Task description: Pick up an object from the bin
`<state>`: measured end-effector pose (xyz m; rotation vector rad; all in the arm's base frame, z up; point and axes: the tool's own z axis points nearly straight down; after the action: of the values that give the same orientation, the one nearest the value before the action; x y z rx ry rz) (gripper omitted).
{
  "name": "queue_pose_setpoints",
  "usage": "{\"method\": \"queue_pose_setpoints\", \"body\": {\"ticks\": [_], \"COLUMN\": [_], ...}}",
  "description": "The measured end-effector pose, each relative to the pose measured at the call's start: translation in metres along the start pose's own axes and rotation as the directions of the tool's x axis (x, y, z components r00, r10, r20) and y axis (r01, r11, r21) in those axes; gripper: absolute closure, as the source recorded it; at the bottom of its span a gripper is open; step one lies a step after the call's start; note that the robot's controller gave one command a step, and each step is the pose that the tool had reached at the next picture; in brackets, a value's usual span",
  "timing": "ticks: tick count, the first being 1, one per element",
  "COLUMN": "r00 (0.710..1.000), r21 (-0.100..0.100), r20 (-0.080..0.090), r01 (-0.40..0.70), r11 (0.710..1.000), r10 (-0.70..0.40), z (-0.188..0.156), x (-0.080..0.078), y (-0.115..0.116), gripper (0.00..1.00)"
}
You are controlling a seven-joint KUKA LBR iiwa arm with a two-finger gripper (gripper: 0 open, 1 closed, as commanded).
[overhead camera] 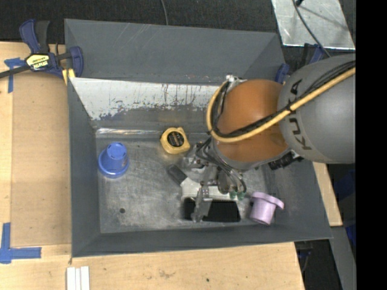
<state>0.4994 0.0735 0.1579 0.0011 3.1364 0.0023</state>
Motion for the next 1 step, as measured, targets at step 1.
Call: {"method": "queue_pose_setpoints", "body": {"ticks": [1], "r00": [0.999], "r21": [0.005], "r20": [-0.013], "r01": [0.040], "r11": [0.999], "r10": [-0.040], "z": [0.0111], "x": [0.0083], "y": [-0.0215], "gripper": [0.00]}}
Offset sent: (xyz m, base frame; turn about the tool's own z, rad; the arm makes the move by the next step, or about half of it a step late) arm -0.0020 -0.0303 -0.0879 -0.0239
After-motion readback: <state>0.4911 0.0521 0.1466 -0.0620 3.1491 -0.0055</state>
